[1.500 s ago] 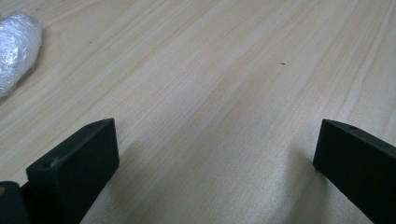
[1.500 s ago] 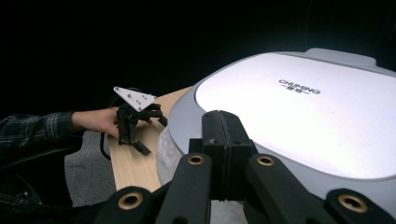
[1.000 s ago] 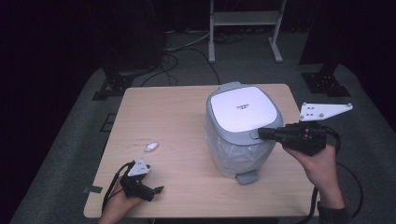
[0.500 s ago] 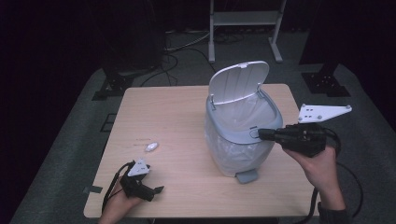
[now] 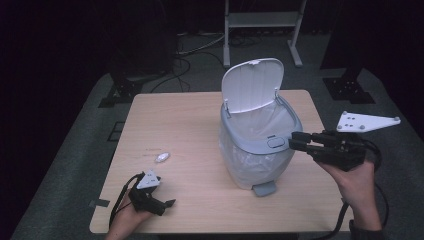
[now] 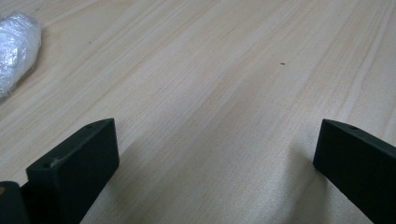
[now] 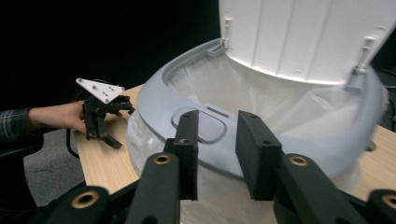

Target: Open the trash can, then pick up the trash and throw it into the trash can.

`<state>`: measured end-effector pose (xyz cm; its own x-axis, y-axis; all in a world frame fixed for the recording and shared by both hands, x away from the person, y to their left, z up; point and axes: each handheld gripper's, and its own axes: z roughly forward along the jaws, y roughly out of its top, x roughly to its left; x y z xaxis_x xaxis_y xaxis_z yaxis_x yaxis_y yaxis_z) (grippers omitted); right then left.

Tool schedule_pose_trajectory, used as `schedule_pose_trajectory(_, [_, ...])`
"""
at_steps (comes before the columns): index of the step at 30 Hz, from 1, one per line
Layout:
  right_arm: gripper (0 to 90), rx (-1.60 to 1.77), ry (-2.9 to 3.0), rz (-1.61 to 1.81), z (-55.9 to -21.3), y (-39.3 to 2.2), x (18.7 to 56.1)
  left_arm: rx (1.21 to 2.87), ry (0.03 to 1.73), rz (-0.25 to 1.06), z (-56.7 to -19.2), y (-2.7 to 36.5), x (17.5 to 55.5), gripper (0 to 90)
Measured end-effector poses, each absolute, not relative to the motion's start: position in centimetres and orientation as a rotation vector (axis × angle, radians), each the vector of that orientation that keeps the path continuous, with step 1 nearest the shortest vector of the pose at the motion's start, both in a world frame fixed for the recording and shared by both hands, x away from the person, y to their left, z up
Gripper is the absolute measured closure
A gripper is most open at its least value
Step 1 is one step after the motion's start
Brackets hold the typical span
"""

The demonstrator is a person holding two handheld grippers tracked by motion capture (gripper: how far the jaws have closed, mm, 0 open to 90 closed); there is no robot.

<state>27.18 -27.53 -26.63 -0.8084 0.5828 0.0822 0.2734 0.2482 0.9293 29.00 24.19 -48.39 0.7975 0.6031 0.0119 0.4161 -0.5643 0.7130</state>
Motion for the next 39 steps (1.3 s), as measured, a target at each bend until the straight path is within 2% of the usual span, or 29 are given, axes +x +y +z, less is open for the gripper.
schedule_pose_trajectory(3, [62.5,0.815,2.226,1.574,-26.8,-28.0,27.0,2.251,0.749,0.330,-48.4,24.2,29.0,0.0])
schedule_pose_trajectory(4, [57.4,0.835,2.213,1.566,-26.9,-28.5,26.8,2.251,0.749,0.330,-48.4,24.2,29.0,0.0])
schedule_pose_trajectory(6, [54.8,0.846,2.205,1.560,-27.0,-28.7,26.8,2.251,0.749,0.330,-48.4,24.2,29.0,0.0])
schedule_pose_trajectory(7, [50.1,0.857,2.193,1.546,-27.1,-29.0,26.6,2.251,0.749,0.330,-48.4,24.2,29.0,0.0])
schedule_pose_trajectory(10, [47.3,0.869,2.182,1.538,-27.2,-29.4,26.4,2.251,0.749,0.330,-48.4,24.2,29.0,0.0])
schedule_pose_trajectory(15, [37.2,0.896,2.144,1.522,-27.8,-30.2,26.0,2.251,0.748,0.330,-48.4,24.2,29.0,0.0])
schedule_pose_trajectory(24, [19.1,1.018,2.122,1.413,-31.5,-32.0,25.8,2.254,0.756,0.333,-48.4,24.3,28.9,0.0])
schedule_pose_trajectory(35, [12.1,1.082,2.099,1.336,-34.6,-32.3,26.7,2.256,0.749,0.328,-48.4,24.4,28.9,0.0])
schedule_pose_trajectory(36, [8.2,1.080,2.084,1.309,-35.4,-32.0,26.6,2.254,0.749,0.328,-48.4,24.4,28.9,0.0])
schedule_pose_trajectory(39, [6.8,1.059,2.087,1.279,-36.3,-31.9,26.6,2.252,0.757,0.330,-48.4,24.4,29.1,0.0])
